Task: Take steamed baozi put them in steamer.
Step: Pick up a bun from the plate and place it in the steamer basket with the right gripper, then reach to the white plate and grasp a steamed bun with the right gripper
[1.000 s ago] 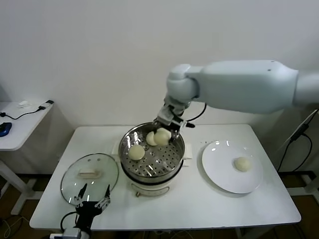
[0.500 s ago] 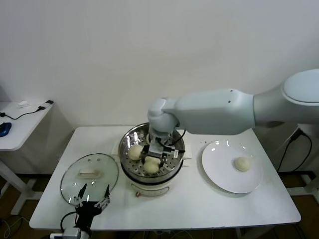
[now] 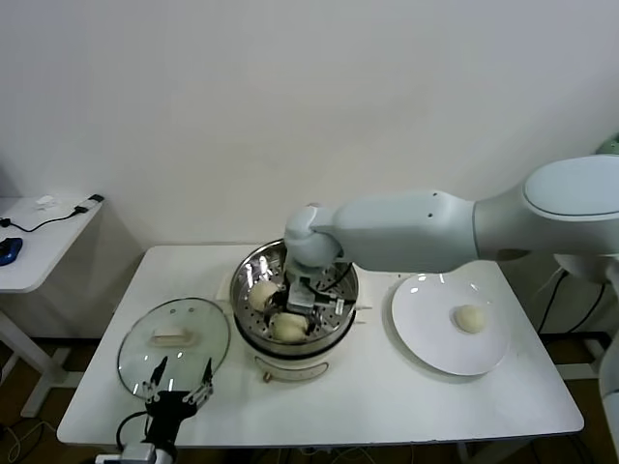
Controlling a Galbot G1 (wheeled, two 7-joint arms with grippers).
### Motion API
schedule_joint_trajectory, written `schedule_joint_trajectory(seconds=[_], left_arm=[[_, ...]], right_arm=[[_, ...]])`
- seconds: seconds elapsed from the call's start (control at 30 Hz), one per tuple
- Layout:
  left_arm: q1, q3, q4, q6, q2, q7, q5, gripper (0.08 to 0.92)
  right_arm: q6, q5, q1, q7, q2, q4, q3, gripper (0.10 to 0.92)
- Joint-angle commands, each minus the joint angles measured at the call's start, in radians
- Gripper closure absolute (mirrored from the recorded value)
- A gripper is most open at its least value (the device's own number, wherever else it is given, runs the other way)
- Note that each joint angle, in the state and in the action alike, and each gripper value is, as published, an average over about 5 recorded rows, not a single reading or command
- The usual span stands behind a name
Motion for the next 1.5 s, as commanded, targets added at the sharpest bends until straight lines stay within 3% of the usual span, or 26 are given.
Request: schedule_joint_trajectory(seconds=[0.03,0.17,0.27,0.47,0.7,1.07,1.5], left_arm=[[0.002,0.000,-0.002,0.000,-0.001,0.000,0.000,0.177],[0.004,0.002,-0.006,-0.001,-0.003,0.000,0.000,0.177],[0.004,0.004,-0.008,-0.001,0.000,0.000,0.001,0.177],[0.000,0.004,-0.011,-0.001,0.001,0.000,-0.001,0.177],[-0.006,0.004,-0.007,-0.002,-0.005,0.001,-0.005,0.177],[-0.004,-0.006,0.014,-0.004,-0.021,0.003,-0.008,0.177],[0.017,-0.005,0.019,-0.006,-0.035,0.004,0.017,0.177]], right_arm=[[0.045,0.211,0.166,-0.124,-0.097,-0.041,-0.009,0.203],[0.028,0.428,0.294,-0.238,-0.211,-0.098,-0.097,0.202],[-0.041,0.498,0.368,-0.265,-0.319,-0.125,-0.177,0.203],[-0.295,0.434,0.408,-0.214,-0.557,-0.120,-0.322,0.203],[-0.406,0.274,0.130,-0.195,-0.748,-0.175,-0.245,0.203],[-0.403,0.065,-0.362,-0.184,-0.716,-0.419,0.194,0.203],[-0.384,-0.016,-0.536,-0.165,-0.584,-0.574,0.399,0.203]])
